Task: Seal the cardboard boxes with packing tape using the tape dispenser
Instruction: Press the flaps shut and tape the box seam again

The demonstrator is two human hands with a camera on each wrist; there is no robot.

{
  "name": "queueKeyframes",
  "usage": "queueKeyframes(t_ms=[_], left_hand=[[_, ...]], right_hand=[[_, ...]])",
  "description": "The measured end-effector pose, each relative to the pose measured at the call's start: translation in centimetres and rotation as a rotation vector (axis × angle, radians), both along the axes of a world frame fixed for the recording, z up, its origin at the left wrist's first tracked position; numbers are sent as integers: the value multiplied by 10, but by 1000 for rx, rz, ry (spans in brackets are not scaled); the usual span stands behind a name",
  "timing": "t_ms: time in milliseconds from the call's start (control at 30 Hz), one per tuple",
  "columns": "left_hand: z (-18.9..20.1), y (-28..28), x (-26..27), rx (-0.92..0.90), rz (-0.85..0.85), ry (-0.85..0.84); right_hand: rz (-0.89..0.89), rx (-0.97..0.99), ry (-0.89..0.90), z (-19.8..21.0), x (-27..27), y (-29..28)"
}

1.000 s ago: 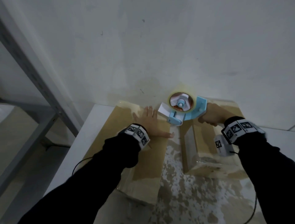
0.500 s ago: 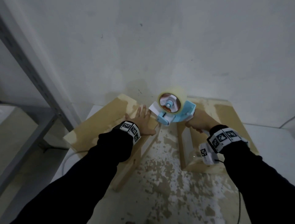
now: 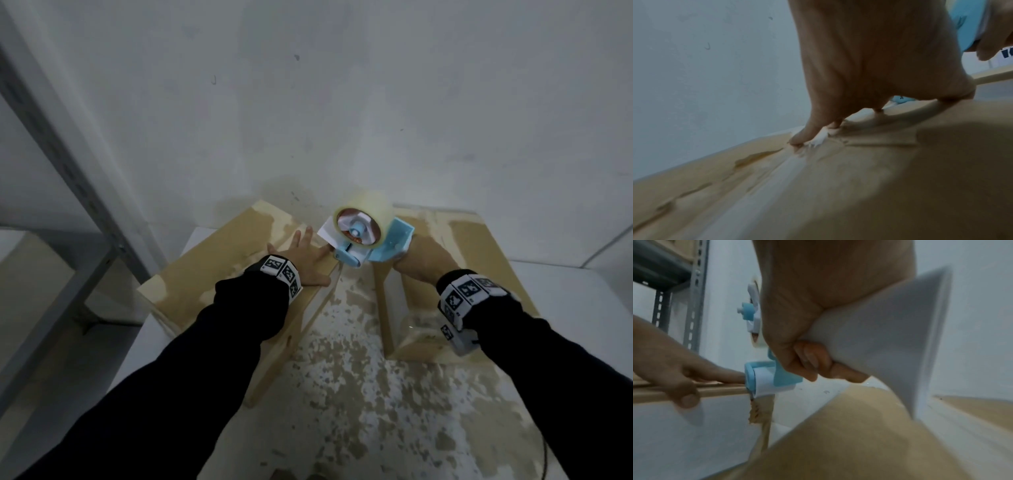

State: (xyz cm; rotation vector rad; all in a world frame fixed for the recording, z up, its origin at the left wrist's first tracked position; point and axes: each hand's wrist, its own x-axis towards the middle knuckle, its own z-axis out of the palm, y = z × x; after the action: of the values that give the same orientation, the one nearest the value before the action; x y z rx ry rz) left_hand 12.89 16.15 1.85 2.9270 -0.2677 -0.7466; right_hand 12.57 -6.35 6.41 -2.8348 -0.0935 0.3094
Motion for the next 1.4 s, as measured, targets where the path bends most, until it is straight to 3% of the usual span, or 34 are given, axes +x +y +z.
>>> queueKeyframes(t_ms=[100, 300, 500, 633, 733, 967, 1200, 1400], left_hand=[[0, 2, 1, -9, 0, -4], [-3, 4, 1, -1, 0, -8], [-5, 1, 1, 12, 26, -19], [-4, -1, -1, 20, 31, -24], [-5, 0, -1, 33, 35, -35], [-3, -1, -3, 45, 22, -45], [0, -4, -4, 33, 3, -39], [-2, -6, -13, 33, 3, -37]], right_hand=[[6, -42, -16, 1, 8, 0], [-36, 80, 46, -4, 3, 2], [-202, 205, 79, -17, -11, 9], [-407, 491, 184, -23, -21, 13], [-467, 592, 215, -25, -24, 16], [-513, 615, 377, -21, -27, 12], [-515, 612, 144, -33, -42, 20], [-458, 584, 115, -24, -42, 17]])
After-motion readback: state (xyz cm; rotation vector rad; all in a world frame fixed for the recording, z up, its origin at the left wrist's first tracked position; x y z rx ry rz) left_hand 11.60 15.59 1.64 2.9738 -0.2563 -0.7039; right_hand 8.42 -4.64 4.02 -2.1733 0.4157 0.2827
